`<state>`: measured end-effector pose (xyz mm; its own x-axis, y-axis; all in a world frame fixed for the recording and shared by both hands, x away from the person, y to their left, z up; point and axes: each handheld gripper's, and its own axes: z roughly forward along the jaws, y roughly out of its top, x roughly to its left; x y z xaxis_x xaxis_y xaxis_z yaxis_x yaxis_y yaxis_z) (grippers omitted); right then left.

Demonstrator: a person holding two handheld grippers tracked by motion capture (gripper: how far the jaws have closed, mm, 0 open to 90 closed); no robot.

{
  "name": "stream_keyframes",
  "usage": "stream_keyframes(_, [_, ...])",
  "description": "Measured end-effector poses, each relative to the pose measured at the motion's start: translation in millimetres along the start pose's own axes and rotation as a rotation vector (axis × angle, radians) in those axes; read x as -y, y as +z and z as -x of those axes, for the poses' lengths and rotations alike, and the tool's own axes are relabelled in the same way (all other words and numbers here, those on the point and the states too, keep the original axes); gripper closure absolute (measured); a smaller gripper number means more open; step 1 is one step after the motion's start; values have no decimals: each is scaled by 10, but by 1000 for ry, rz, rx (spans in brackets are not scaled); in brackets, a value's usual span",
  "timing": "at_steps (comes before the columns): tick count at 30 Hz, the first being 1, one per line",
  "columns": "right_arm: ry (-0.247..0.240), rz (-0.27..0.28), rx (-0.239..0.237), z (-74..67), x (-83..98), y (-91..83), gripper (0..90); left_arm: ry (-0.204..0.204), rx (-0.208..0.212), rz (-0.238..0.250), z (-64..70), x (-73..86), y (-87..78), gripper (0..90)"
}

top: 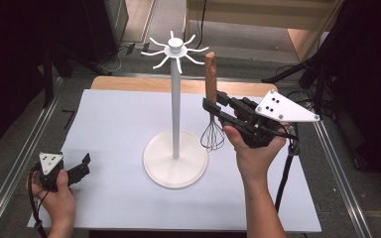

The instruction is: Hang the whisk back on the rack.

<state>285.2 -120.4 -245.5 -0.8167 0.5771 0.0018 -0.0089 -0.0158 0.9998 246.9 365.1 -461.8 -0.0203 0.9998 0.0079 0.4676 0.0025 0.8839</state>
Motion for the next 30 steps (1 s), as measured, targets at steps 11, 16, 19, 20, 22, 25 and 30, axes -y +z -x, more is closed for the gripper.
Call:
stream_keyframes(11, [-7,1,-6,-18,19,90,705,1,1,-1,-3,0,0,137])
stream_keyframes(16, [-8,9,-1,-25,24,134,704,1,2,-1,-4,0,0,137])
stream_keyframes(19, [-8,16,3,-23,27,150,704,0,2,-1,-3,0,0,137])
stream_keyframes(20, [-8,16,4,-21,29,156,704,0,2,-1,-4,0,0,137])
stream_keyframes(22, [-3,15,6,-20,36,169,705,0,3,-2,-5,-1,-1,137])
stream_keyframes(25, [-2,14,7,-18,46,187,704,0,2,0,-3,0,1,137])
stream_keyframes(30, [-3,20,8,-16,55,211,705,0,2,-2,-4,0,0,137])
